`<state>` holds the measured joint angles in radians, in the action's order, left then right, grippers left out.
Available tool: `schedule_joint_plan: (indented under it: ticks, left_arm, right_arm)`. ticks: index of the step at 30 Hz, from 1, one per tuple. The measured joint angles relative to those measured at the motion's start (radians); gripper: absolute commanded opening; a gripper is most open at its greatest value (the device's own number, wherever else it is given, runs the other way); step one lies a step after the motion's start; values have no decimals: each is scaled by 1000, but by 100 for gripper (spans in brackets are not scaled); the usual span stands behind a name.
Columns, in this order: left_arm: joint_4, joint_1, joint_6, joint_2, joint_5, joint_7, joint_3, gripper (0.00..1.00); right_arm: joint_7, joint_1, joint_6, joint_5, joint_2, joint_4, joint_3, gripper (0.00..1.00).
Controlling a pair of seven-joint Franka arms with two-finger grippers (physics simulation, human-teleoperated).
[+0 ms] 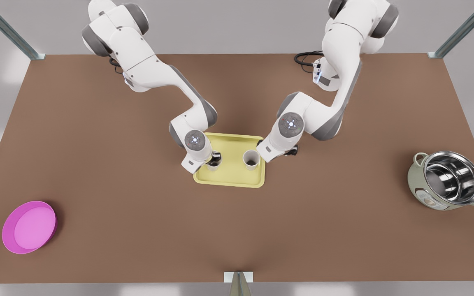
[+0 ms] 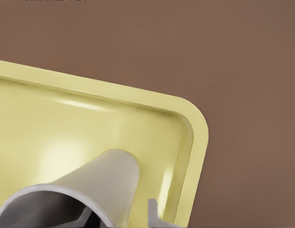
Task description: Use the left arm to pick up the white IKEA cup from the tray and place it on the middle-left position; use the right arm to pick up the white IKEA cup from the tray and place it on the middle-right position
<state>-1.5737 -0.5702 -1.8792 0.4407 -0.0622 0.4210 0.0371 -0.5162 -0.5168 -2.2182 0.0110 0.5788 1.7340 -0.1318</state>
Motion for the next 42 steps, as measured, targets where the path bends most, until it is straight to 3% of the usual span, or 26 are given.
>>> schedule_joint_plan:
  ticks: [1,2,4,9,14,22,24,26,27,28,29,33,38,42]
  left_arm:
    - [0,-11,-12,17,2,3,0,100]
    - [0,-16,-25,36,4,7,0,100]
    - [1,-24,-55,64,6,15,-1,100]
    - [-37,-53,-131,95,9,41,-2,100]
    - [-41,-51,-211,153,9,65,-6,100]
    - [-37,-58,-292,214,10,92,-7,100]
    - [-35,-64,-310,227,10,98,-7,93]
    - [-29,-68,-325,232,11,107,-7,57]
    - [-24,-69,-331,233,11,112,-7,45]
    - [-18,-69,-336,233,11,117,-6,31]
    - [-15,-69,-340,234,12,122,-6,26]
    - [-6,-68,-348,233,13,142,-7,19]
    - [41,-65,-320,219,18,169,-22,19]
    - [95,-58,-225,189,19,152,-157,19]
  right_arm:
    - [-1,0,-3,6,-1,0,0,14]
    - [-3,2,-5,9,-3,0,1,14]
    - [-9,8,-5,11,-19,0,2,0]
    - [-9,85,27,18,-96,-1,4,0]
    - [132,365,94,-1,-150,-8,10,0]
    - [451,559,107,-129,-36,-64,12,0]
    - [514,568,94,-143,-5,-64,10,0]
    - [570,572,86,-151,20,-64,10,0]
    - [596,573,83,-152,29,-64,11,2]
    - [618,574,80,-158,33,-64,11,59]
    - [634,574,79,-169,35,-64,11,100]
    - [655,585,74,-212,35,-64,10,100]
    - [710,587,76,-181,32,-65,9,100]
    - [761,588,86,-147,22,-68,11,100]
